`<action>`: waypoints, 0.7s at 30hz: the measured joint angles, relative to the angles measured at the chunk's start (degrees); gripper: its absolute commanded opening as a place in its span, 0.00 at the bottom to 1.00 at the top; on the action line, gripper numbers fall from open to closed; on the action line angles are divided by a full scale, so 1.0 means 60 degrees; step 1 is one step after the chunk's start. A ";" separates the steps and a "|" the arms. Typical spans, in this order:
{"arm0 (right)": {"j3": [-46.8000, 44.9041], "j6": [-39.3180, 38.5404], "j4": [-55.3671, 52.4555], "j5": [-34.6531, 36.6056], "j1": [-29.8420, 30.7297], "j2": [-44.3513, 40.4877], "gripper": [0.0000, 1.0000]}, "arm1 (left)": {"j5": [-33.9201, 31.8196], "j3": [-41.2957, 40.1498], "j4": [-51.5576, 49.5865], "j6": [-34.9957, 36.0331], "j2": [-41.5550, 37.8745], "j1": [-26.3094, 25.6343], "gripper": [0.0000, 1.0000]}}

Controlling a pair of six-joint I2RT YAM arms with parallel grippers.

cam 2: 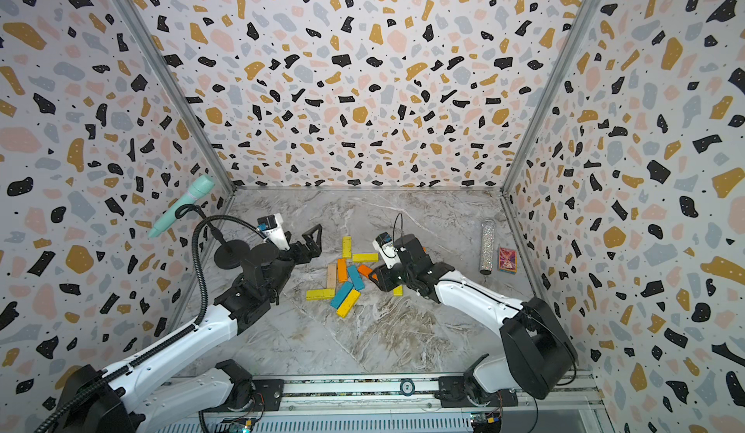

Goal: Assemble the number 6 with building blocks
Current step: Pick up the building block from the center of the board.

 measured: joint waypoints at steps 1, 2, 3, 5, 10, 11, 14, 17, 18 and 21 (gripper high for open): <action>0.0488 -0.0328 -0.0182 0.0106 0.0058 0.0430 0.55 | 0.0011 -0.0310 0.0106 0.0011 0.0025 0.0288 0.99; 0.0911 -0.0586 -0.0361 0.0222 0.0109 0.0856 0.56 | 0.0025 -0.0656 0.0262 0.0011 0.0055 0.0546 0.99; 0.1235 -0.0798 -0.0535 0.0313 0.0135 0.1217 0.56 | 0.0076 -0.0958 0.0364 0.0007 0.0069 0.0758 1.00; 0.1905 -0.1253 -0.0896 0.0528 0.0175 0.2058 0.57 | 0.0164 -0.1508 0.0543 -0.0036 0.0106 0.1140 0.99; 0.2980 -0.2098 -0.1770 0.1104 0.0204 0.3661 0.57 | 0.0361 -0.2197 0.0852 -0.0113 0.0029 0.1512 1.00; 0.3118 -0.2204 -0.1898 0.1188 0.0204 0.3876 0.57 | 0.0375 -0.2237 0.0892 -0.0120 -0.0025 0.1523 0.99; 0.3479 -0.2452 -0.2204 0.1348 0.0204 0.4357 0.57 | 0.0433 -0.2248 0.1067 -0.0142 -0.0211 0.1537 0.99; 0.3748 -0.2605 -0.2401 0.1443 0.0204 0.4692 0.57 | 0.0455 -0.2248 0.1166 -0.0142 -0.0346 0.1537 1.00; 0.3810 -0.2645 -0.2426 0.1453 0.0204 0.4783 0.56 | 0.0455 -0.2248 0.1169 -0.0142 -0.0361 0.1537 0.99; 0.3927 -0.2728 -0.2488 0.1483 0.0204 0.5023 0.56 | 0.0455 -0.2248 0.1166 -0.0142 -0.0419 0.1537 1.00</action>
